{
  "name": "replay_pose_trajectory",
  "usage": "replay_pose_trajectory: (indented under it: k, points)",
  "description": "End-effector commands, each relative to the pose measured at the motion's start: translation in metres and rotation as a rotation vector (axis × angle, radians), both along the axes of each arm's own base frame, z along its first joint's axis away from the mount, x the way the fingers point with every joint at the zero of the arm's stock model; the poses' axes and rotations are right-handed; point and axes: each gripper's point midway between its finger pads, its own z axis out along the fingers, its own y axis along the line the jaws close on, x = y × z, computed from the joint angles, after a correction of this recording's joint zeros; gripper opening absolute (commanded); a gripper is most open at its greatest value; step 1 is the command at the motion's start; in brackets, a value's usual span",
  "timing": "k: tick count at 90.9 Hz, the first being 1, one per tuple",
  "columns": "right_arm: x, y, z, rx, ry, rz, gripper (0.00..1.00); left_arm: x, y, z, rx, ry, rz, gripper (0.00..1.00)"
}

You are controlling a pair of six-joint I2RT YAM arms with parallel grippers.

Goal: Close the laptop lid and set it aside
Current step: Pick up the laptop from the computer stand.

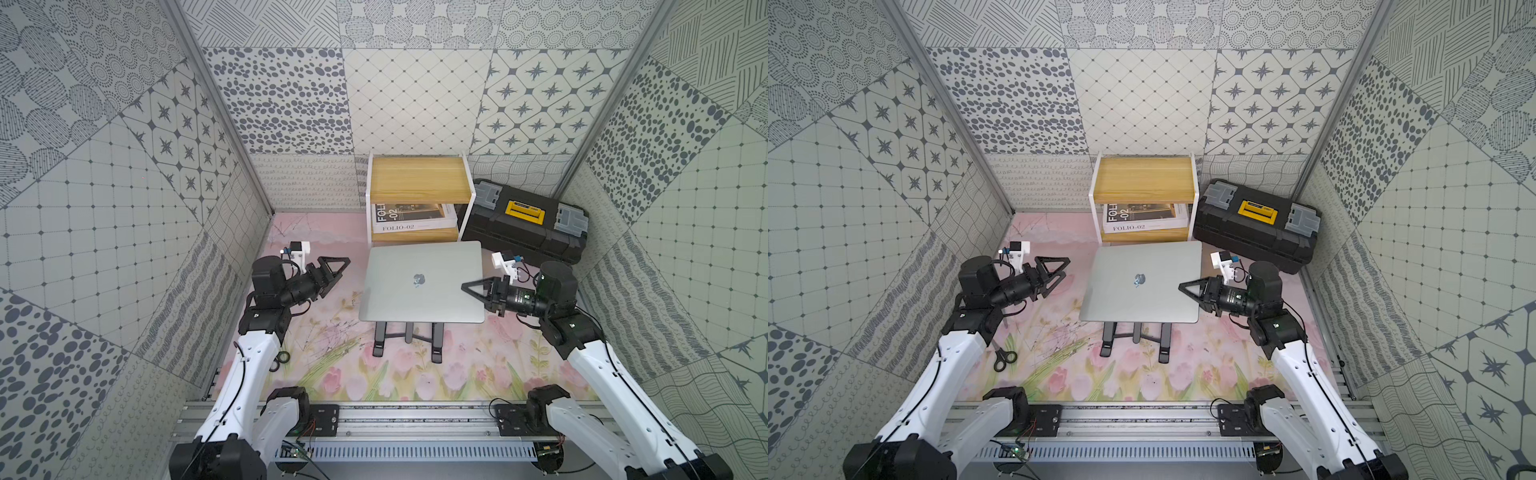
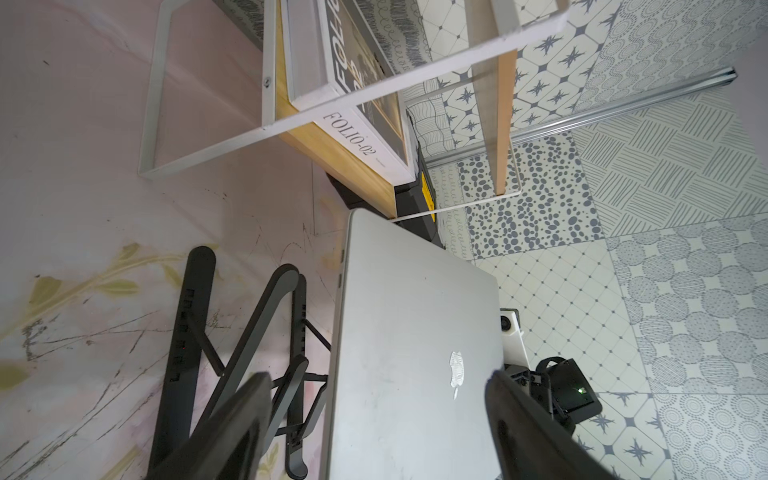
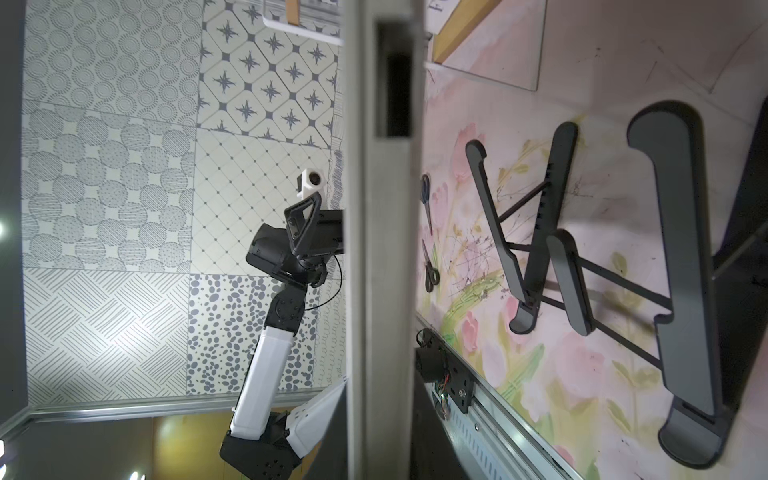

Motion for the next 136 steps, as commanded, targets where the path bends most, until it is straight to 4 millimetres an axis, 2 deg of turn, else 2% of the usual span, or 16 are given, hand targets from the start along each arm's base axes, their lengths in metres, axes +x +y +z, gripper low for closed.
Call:
replay_pose_trajectory:
  k: [1, 15, 46, 52, 63, 72, 82, 87, 104, 110, 113, 115, 120, 123, 130, 136]
  points:
    - [-0.019, 0.001, 0.098, 0.167, -0.326, 0.107, 0.0, -0.019, -0.018, 0.045, -0.161, -0.115, -0.247, 0.83]
    - [-0.017, 0.001, 0.107, 0.219, -0.343, 0.123, 0.0, -0.028, -0.023, 0.041, -0.185, -0.111, -0.304, 0.81]
    - [-0.011, 0.004, 0.095, 0.187, -0.345, 0.143, 0.0, -0.047, -0.032, 0.058, -0.213, -0.145, -0.384, 0.75]
    - [-0.01, 0.005, 0.091, 0.188, -0.345, 0.145, 0.0, -0.048, -0.038, 0.055, -0.22, -0.134, -0.406, 0.68]
    - [-0.008, 0.005, 0.087, 0.19, -0.343, 0.138, 0.0, -0.049, -0.053, 0.049, -0.243, -0.105, -0.456, 0.63]
    - [-0.003, 0.006, 0.081, 0.188, -0.326, 0.128, 0.0, -0.049, -0.064, 0.05, -0.264, -0.092, -0.483, 0.52]
    - [0.002, 0.007, 0.073, 0.177, -0.318, 0.115, 0.0, -0.05, -0.065, 0.057, -0.283, -0.101, -0.482, 0.45]
    - [0.005, 0.007, 0.068, 0.165, -0.31, 0.104, 0.0, -0.051, -0.065, 0.058, -0.287, -0.09, -0.483, 0.36]
    - [0.018, 0.006, 0.055, 0.103, -0.28, 0.063, 0.0, -0.051, -0.065, 0.052, -0.283, -0.042, -0.475, 0.15]
    - [0.018, 0.007, 0.056, 0.101, -0.281, 0.062, 0.0, -0.051, -0.066, 0.052, -0.279, -0.037, -0.476, 0.12]
    - [0.019, 0.007, 0.056, 0.1, -0.278, 0.06, 0.02, -0.051, -0.066, 0.053, -0.276, -0.042, -0.476, 0.08]
    - [0.019, 0.007, 0.056, 0.098, -0.276, 0.059, 0.08, -0.051, -0.066, 0.052, -0.276, -0.037, -0.476, 0.07]
    - [0.02, 0.007, 0.053, 0.083, -0.261, 0.051, 0.31, -0.05, -0.066, 0.051, -0.269, -0.033, -0.476, 0.06]
    - [0.021, 0.006, 0.051, 0.067, -0.259, 0.043, 0.41, -0.05, -0.065, 0.051, -0.266, -0.025, -0.469, 0.05]
    - [0.021, 0.005, 0.046, 0.024, -0.243, 0.026, 0.5, -0.05, -0.065, 0.053, -0.25, -0.026, -0.466, 0.05]
    - [0.019, 0.003, 0.049, -0.002, -0.251, 0.017, 0.53, -0.05, -0.065, 0.056, -0.232, -0.032, -0.464, 0.05]
